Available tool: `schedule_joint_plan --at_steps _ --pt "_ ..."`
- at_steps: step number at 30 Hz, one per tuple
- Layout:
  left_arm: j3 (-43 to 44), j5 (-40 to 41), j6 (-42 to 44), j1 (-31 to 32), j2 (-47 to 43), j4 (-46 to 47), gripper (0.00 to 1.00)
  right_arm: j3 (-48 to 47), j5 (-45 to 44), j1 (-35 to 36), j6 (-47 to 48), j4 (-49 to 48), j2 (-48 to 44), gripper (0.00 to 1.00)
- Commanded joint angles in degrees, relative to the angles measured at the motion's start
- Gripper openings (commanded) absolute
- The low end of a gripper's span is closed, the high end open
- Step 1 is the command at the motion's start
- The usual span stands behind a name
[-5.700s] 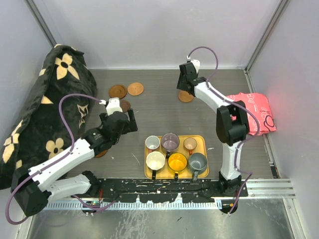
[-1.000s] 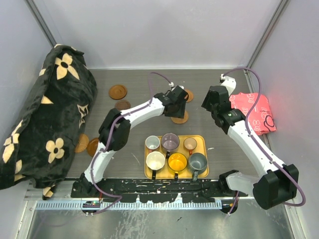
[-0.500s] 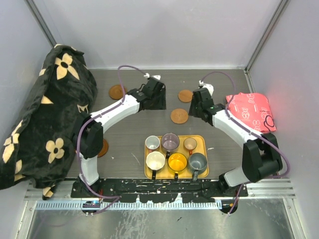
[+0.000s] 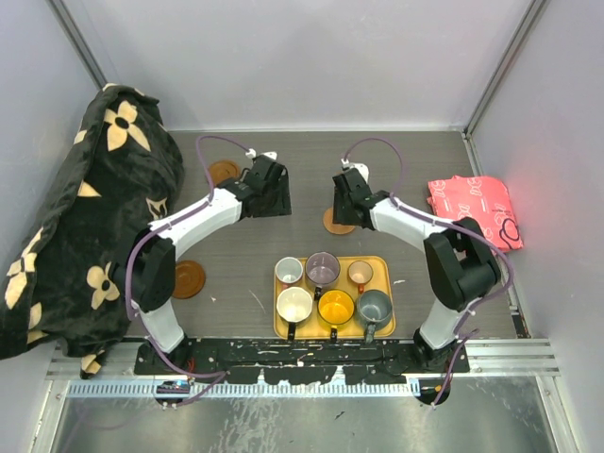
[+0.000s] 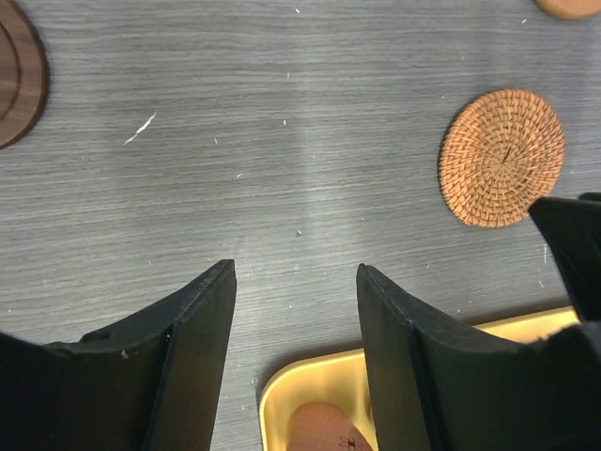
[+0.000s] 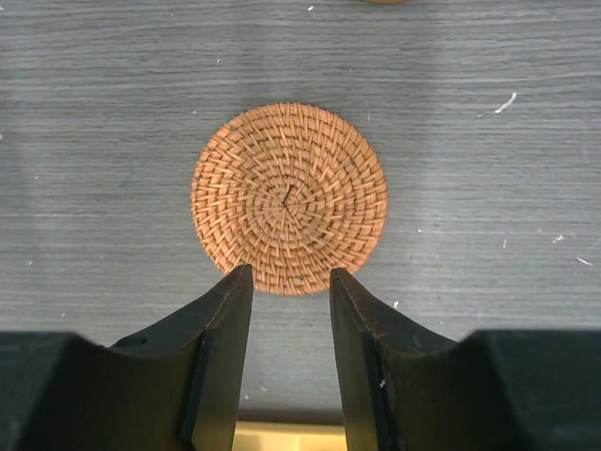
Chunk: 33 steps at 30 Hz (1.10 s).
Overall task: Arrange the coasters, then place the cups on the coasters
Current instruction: Move the coaster to the center of the board.
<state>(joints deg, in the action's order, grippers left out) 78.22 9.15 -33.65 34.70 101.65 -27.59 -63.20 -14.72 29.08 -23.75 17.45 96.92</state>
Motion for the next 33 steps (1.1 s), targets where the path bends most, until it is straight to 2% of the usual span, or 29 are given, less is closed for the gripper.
schedule_joint_plan --at_steps 1,16,33 --pt "-1.3 -0.3 0.0 -1.2 -4.5 3.6 0.56 -4.4 0.2 0.5 1.1 -2.2 3.4 0.44" --pt "-4.4 -1.2 0.6 -3.6 -9.2 4.0 0.56 -9.1 0.3 0.5 1.5 -2.3 11.6 0.43" --pt "-5.8 -3.0 -0.4 -3.8 -9.6 5.1 0.56 -6.1 -3.2 -3.8 0.9 -2.2 11.0 0.44"
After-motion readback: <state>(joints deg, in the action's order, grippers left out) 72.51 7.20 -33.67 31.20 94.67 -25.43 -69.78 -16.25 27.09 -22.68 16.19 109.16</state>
